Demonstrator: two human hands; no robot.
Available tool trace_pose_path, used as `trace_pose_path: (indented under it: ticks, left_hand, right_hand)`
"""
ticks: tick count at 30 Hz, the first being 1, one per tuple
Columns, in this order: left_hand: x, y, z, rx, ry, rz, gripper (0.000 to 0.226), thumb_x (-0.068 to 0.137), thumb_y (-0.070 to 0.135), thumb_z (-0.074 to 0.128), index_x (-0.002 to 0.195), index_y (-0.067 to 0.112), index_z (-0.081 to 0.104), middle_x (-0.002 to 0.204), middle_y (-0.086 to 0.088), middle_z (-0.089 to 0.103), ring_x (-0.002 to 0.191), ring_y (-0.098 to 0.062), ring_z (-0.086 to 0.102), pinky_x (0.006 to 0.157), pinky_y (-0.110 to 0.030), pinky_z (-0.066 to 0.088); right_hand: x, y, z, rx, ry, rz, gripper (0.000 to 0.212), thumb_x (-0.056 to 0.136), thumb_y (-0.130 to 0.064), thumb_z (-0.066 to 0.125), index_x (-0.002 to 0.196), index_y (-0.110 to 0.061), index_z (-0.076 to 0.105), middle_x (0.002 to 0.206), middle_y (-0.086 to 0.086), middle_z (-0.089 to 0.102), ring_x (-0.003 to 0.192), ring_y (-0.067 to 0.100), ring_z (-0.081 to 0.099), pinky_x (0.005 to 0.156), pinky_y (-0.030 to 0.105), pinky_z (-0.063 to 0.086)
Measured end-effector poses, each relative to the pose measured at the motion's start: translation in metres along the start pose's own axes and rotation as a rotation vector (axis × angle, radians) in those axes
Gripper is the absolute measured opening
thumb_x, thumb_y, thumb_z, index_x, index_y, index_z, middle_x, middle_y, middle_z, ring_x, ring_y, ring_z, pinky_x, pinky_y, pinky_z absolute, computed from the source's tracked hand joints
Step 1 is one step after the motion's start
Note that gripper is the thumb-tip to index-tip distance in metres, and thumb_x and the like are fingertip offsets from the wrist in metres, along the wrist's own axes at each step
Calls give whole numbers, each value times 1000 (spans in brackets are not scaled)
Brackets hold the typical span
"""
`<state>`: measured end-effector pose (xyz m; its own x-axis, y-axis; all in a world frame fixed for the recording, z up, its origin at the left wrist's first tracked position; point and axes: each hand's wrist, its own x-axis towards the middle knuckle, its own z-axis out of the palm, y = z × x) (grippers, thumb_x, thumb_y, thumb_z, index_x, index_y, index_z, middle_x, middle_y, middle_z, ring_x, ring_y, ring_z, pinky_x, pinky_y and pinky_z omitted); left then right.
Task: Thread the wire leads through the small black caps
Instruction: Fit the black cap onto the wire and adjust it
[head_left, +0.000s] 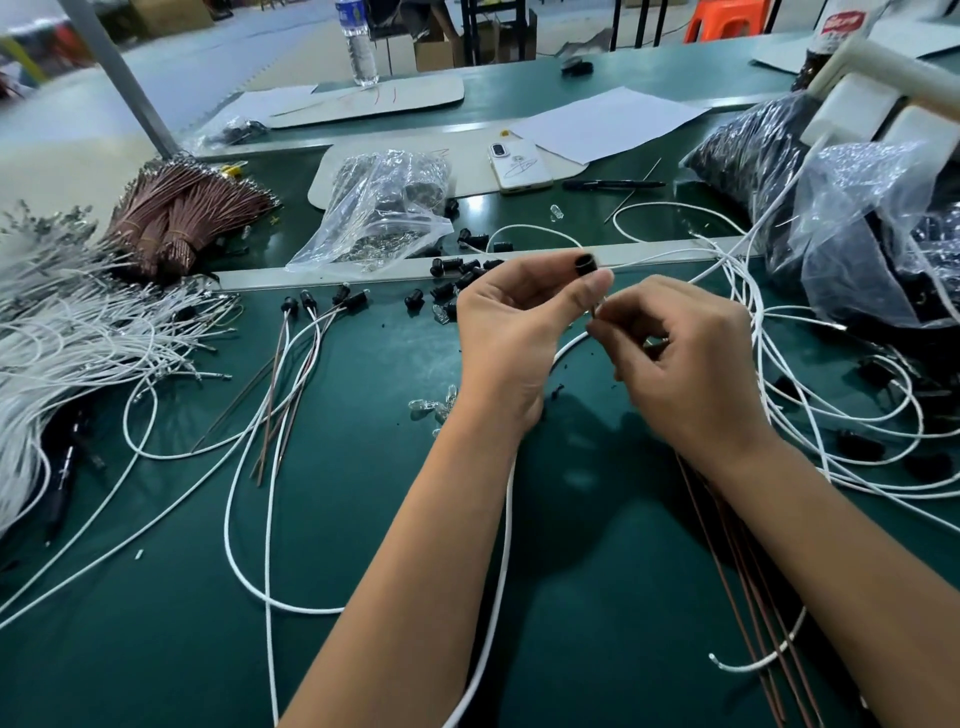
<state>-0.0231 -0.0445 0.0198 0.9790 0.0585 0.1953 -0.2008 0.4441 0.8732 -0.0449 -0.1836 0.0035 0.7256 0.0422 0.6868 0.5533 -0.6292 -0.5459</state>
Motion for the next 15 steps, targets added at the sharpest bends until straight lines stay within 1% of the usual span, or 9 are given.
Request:
trace_pose_path:
  ticks: [2, 3, 5, 7, 9, 11, 13, 15]
  left_hand:
    - [2, 0, -3, 13, 11, -57, 18, 77, -12, 77, 90, 0, 73, 81, -8, 74, 74, -15, 68, 73, -24, 55]
    - [3, 0, -4, 11, 14, -82, 18, 78, -11, 77, 92, -1, 73, 82, -9, 73, 75, -16, 68, 73, -24, 55]
    - [2, -1, -5, -10, 8, -132, 17, 80, -10, 75, 95, -3, 72, 84, -13, 73, 77, -20, 69, 73, -25, 57]
    - [1, -1, -5, -31, -5, -170, 14, 81, -9, 74, 93, -2, 73, 85, -14, 73, 78, -23, 69, 76, -29, 59]
    - [2, -1, -6, -49, -17, -190, 12, 82, -9, 74, 90, 0, 73, 82, -13, 74, 73, -21, 70, 74, -29, 60]
    - [2, -1, -5, -53, -27, -193, 11, 82, -8, 74, 88, 1, 74, 79, -12, 74, 68, -19, 69, 70, -28, 59]
    - [2, -2, -5, -59, -11, -195, 11, 82, -8, 74, 87, 1, 74, 76, -10, 74, 64, -17, 67, 67, -26, 58]
    - [2, -3, -4, -72, 11, -212, 12, 82, -8, 74, 84, 3, 75, 76, -9, 74, 64, -16, 67, 65, -25, 57]
  right_hand:
    - [1, 3, -3, -16, 30, -8, 18, 99, -23, 71, 92, -6, 71, 84, 2, 64, 70, 17, 58, 70, 31, 50]
    - [2, 4, -3, -29, 17, -6, 22, 101, -27, 68, 96, -6, 71, 88, 2, 63, 70, 17, 56, 70, 31, 49]
    - [4, 6, -2, -20, -63, 23, 26, 101, -31, 66, 102, -7, 74, 92, 3, 60, 66, 18, 53, 67, 34, 48]
    - [5, 6, -1, 57, -121, 62, 19, 100, -26, 69, 99, -9, 77, 88, 6, 60, 64, 23, 53, 62, 37, 46]
    - [5, 6, -2, 144, -144, 98, 10, 97, -19, 72, 94, -12, 78, 83, 7, 62, 66, 28, 54, 61, 37, 44]
    - [6, 8, -5, 201, -162, 146, 12, 95, -21, 74, 90, -12, 79, 79, 8, 62, 67, 28, 54, 61, 37, 42]
    - [6, 8, -6, 242, -190, 191, 18, 94, -26, 75, 88, -10, 80, 76, 12, 60, 65, 28, 50, 58, 35, 38]
    - [7, 7, -5, 258, -221, 207, 18, 93, -27, 75, 86, -11, 81, 74, 17, 59, 62, 27, 46, 57, 34, 35]
